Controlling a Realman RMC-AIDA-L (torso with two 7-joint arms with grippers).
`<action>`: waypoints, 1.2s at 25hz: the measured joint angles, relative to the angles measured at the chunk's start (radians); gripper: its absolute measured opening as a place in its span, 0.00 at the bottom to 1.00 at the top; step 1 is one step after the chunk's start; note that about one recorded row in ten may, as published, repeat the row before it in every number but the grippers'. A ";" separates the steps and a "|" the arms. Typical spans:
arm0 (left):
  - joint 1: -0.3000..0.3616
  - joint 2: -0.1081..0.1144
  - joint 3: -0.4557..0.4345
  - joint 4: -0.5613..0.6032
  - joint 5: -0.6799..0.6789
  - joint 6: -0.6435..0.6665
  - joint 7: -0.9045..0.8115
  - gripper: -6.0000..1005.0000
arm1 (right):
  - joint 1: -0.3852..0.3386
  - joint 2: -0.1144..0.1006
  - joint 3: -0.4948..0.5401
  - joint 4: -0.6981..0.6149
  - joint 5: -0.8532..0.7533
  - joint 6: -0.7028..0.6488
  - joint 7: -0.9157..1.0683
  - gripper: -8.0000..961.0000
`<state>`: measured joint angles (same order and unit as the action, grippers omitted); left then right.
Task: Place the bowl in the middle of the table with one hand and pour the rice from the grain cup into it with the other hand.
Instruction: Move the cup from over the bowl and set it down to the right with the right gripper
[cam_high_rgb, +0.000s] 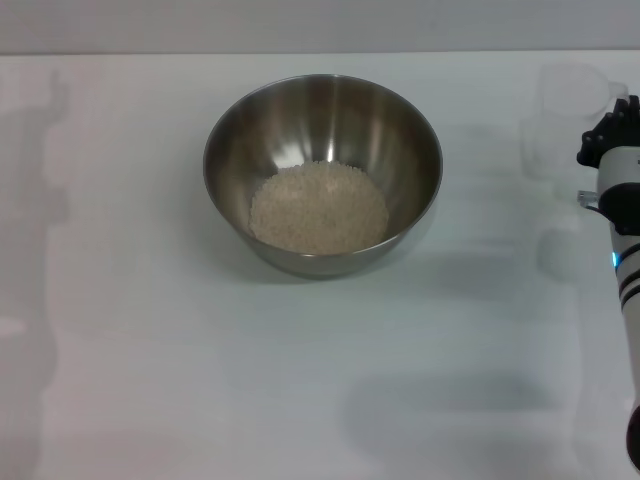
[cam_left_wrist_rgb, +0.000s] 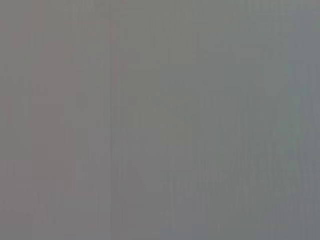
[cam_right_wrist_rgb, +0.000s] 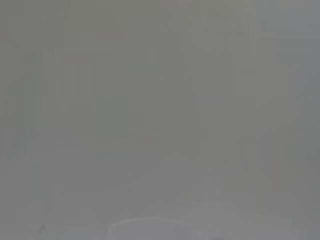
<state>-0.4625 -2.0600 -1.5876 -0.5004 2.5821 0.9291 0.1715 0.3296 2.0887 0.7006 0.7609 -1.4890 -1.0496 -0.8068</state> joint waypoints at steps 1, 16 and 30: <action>0.000 0.000 0.000 0.000 0.000 0.000 0.000 0.79 | 0.001 0.000 0.000 -0.008 0.000 0.006 0.012 0.01; -0.016 0.003 0.000 0.008 0.040 -0.063 0.001 0.79 | 0.023 -0.001 0.000 -0.100 0.003 0.115 0.100 0.01; -0.016 0.002 -0.002 0.002 0.039 -0.057 0.002 0.79 | 0.032 -0.001 0.000 -0.142 0.003 0.138 0.101 0.04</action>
<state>-0.4789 -2.0575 -1.5892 -0.4981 2.6216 0.8719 0.1734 0.3618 2.0877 0.7007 0.6192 -1.4865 -0.9113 -0.7057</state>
